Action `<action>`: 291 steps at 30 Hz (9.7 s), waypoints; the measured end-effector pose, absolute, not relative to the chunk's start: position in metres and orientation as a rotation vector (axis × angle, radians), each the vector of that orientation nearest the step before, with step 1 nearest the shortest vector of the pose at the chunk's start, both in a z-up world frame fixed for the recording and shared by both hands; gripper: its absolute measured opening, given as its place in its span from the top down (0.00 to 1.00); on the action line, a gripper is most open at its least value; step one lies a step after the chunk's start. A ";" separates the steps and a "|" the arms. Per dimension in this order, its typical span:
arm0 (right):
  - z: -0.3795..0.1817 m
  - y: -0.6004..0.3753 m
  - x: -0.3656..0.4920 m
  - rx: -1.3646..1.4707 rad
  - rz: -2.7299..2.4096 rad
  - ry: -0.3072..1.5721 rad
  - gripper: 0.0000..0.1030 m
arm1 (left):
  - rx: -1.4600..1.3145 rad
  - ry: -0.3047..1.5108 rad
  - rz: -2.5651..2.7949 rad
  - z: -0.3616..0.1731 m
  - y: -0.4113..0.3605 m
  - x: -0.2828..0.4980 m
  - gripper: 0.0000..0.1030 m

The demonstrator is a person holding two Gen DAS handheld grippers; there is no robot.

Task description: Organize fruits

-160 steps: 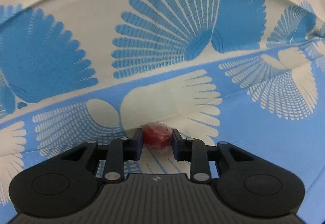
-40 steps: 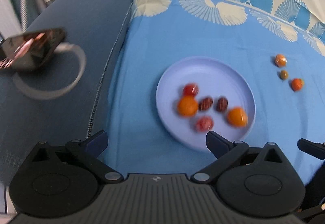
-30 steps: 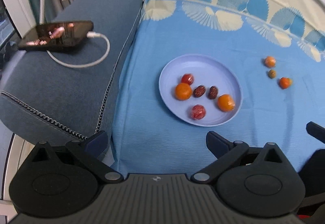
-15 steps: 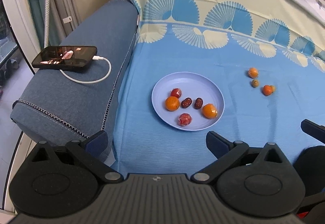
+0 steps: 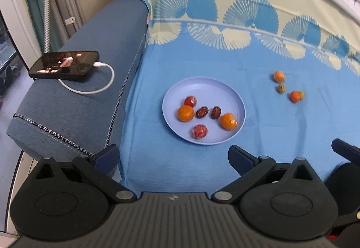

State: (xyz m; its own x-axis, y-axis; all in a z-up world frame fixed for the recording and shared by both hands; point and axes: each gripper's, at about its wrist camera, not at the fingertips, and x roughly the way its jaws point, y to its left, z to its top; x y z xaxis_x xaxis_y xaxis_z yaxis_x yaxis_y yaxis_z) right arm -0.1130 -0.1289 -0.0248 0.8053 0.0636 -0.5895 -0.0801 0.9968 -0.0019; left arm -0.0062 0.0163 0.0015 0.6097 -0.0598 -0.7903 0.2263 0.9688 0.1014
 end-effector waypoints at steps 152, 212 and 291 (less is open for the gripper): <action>-0.001 -0.131 -0.138 -0.036 0.127 0.582 0.73 | 0.142 0.826 -0.445 0.012 0.024 -0.030 0.73; -0.085 -0.145 0.027 0.048 0.161 0.816 0.05 | 0.216 1.009 -0.273 -0.072 0.001 0.144 0.00; -0.044 -0.127 -0.098 0.031 0.114 0.713 0.01 | 0.120 0.969 -0.231 -0.020 0.024 0.006 0.00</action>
State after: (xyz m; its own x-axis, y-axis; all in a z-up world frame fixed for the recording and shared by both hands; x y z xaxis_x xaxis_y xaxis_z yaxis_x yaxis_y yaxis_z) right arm -0.0983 -0.1266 -0.0444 0.7506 0.1152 -0.6507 -0.0938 0.9933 0.0676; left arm 0.0063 0.0242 -0.0197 0.5440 -0.1402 -0.8273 0.2475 0.9689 -0.0015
